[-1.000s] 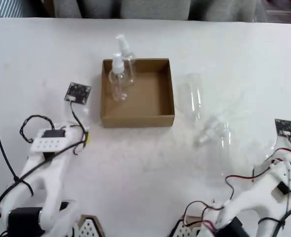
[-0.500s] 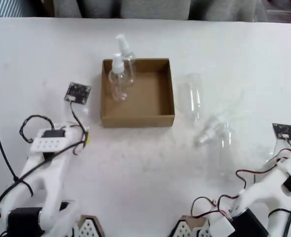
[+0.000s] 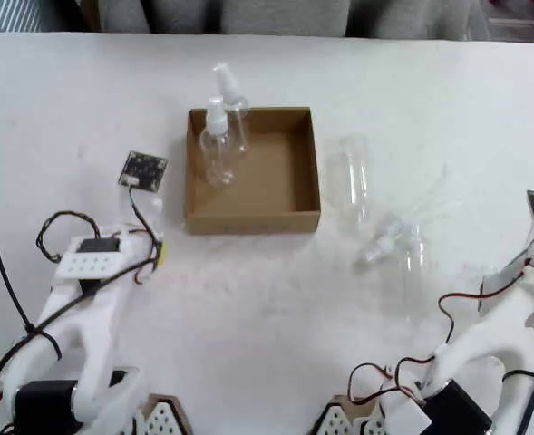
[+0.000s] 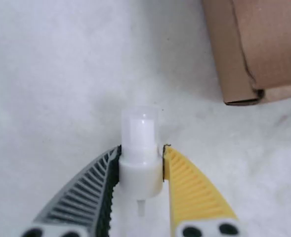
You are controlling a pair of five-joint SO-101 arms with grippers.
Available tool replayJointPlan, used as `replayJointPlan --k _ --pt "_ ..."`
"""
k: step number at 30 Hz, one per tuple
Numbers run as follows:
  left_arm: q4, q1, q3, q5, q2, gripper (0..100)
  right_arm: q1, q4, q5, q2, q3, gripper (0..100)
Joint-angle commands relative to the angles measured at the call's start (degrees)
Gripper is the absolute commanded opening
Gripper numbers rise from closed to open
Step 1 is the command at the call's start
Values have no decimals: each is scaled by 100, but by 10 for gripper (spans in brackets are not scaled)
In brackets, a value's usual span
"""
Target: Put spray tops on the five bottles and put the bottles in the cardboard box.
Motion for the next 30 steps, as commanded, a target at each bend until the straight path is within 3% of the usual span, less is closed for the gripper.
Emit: replayJointPlan --k 1,7,16,30 --pt "-114 40 -18 0 -215 20 -224 22 -448 -22 -290 224" --pt "-114 40 -18 -9 -215 20 -444 -171 -1116 -13 -273 286" --pt "-114 -75 -18 -18 -215 20 -602 -1499 -1125 -13 563 305" --pt "-114 -75 -18 -9 -215 20 -971 -1648 -1125 664 431 304"
